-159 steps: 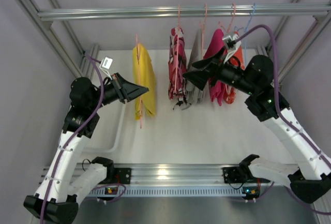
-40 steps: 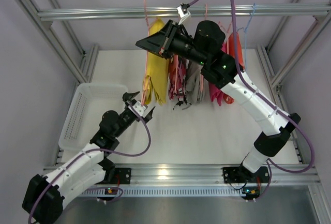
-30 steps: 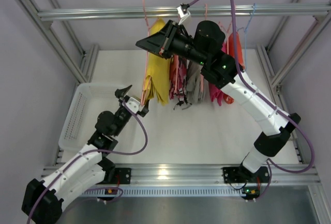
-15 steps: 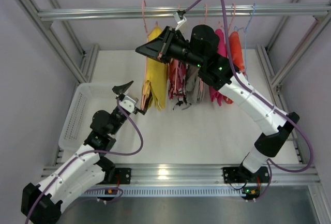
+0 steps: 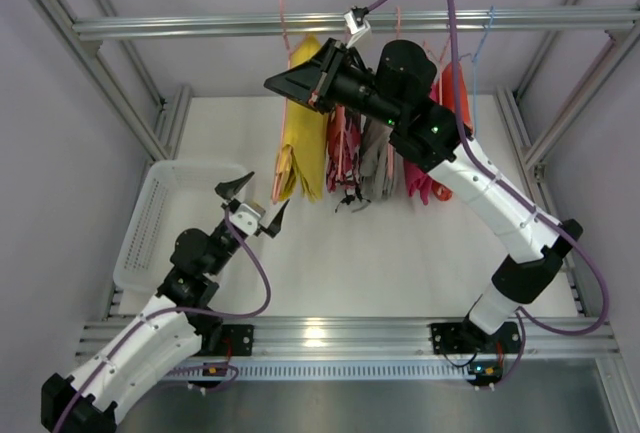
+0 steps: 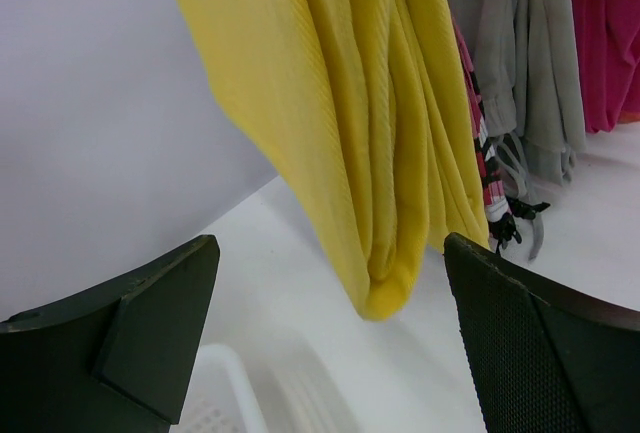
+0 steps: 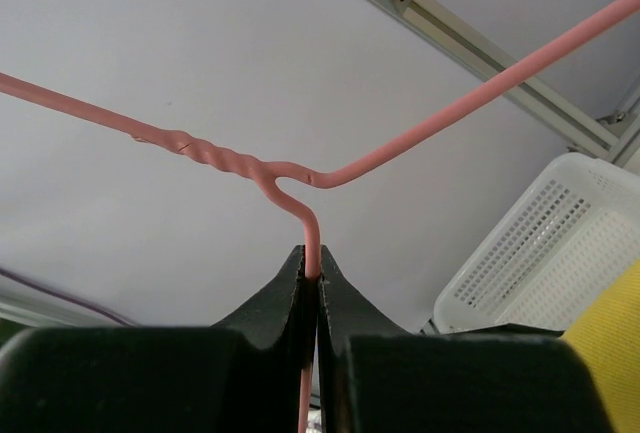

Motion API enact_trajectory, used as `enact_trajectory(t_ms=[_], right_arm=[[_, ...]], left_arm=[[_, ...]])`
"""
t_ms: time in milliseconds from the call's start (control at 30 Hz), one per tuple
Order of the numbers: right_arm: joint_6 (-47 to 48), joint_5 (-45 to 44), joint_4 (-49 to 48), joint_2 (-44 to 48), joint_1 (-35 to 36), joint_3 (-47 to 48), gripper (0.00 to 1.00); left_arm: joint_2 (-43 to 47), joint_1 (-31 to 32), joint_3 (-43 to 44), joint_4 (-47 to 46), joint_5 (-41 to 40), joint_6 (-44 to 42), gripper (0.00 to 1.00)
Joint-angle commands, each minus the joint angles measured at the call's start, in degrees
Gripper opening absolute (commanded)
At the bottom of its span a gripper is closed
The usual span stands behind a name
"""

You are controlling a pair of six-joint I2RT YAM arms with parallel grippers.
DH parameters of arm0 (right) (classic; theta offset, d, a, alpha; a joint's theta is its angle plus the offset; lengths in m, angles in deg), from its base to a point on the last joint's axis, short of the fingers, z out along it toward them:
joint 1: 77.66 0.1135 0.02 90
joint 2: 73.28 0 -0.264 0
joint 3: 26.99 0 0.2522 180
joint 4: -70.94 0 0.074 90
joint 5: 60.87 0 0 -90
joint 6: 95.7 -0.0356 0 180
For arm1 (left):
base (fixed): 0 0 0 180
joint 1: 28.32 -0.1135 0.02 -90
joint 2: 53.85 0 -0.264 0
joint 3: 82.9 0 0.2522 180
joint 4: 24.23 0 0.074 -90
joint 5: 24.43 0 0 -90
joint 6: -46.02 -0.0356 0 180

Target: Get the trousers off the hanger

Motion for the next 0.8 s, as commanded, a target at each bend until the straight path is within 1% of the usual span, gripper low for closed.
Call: enact_trajectory(t_ms=[0, 100, 233, 400, 467, 500, 633, 767], right_arm=[[2.6, -1.2, -10.1, 2.3, -0.7, 5.5, 0.00], [2.1, -2.0, -9.3, 2.2, -0.4, 5.5, 0.00], [1.3, -3.5, -7.9, 2.0, -0.1, 5.7, 0.00], [0.9, -3.8, -7.7, 2.0, 0.1, 5.9, 0.00], [0.6, -3.7, -7.6, 2.0, 0.1, 5.9, 0.00], [0.4, -3.6, -7.5, 2.0, 0.1, 5.9, 0.00], [-0.5, -3.5, -7.3, 1.7, 0.2, 5.9, 0.00], [-1.1, -3.6, -7.2, 1.4, 0.3, 5.9, 0.00]], left_arm=[[1.1, 0.4, -1.7, 0.8, -1.2, -3.1, 0.99], [-0.7, 0.4, -1.4, -0.5, -2.1, -2.8, 0.99], [-3.1, 0.4, -1.1, -3.8, 0.9, -1.1, 0.99], [-9.1, 0.6, -0.3, -8.5, -3.1, -1.3, 0.99], [-10.5, 0.5, 0.4, -10.5, -3.1, -0.6, 0.99], [-11.9, 0.6, 0.6, -11.2, -5.0, -0.5, 0.99], [-15.6, 1.2, 2.1, -15.4, -7.4, 0.1, 0.98], [-17.7, 1.9, 3.1, -18.6, -7.4, 0.8, 0.97]])
